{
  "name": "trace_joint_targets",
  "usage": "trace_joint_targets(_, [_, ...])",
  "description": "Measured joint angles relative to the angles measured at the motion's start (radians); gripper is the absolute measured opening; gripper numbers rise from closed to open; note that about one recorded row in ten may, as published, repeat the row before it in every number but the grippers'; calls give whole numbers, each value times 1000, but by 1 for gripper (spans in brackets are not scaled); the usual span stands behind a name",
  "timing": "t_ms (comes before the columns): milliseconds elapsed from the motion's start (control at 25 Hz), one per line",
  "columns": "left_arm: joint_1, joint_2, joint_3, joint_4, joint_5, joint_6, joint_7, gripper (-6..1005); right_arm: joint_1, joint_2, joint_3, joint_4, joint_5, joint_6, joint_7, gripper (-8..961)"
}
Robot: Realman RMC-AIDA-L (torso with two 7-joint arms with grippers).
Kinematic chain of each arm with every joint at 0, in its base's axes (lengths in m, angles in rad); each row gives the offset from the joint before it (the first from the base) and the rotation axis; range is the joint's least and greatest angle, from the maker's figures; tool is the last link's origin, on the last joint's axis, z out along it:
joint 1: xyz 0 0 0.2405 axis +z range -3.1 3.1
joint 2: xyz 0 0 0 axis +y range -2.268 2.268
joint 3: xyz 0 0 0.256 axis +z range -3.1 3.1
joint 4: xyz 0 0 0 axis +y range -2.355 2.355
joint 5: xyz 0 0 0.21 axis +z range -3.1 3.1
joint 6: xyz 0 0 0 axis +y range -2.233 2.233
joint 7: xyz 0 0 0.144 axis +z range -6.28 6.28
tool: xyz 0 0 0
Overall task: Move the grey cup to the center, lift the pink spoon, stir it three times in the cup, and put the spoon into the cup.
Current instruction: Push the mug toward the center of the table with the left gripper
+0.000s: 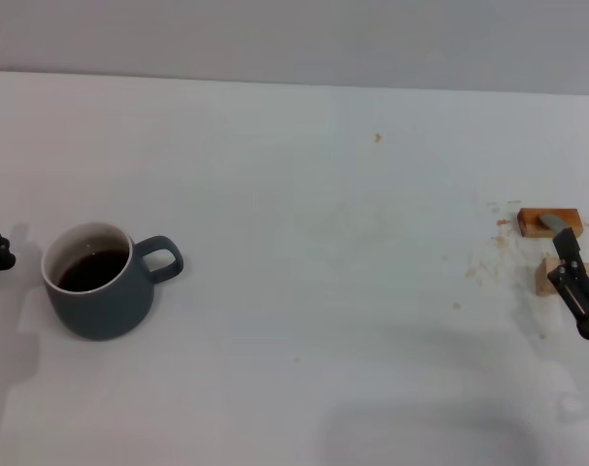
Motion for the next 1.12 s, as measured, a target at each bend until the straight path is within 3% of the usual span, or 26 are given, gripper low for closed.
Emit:
trace_joint_targets(720, [2, 1, 0, 8, 0, 0, 0, -2, 6, 0, -1, 1, 0, 2, 0, 795])
trace_joint_targets(1120, [61, 6, 29, 9, 57, 27, -6, -2, -3, 0, -1, 1, 0, 2, 0, 795])
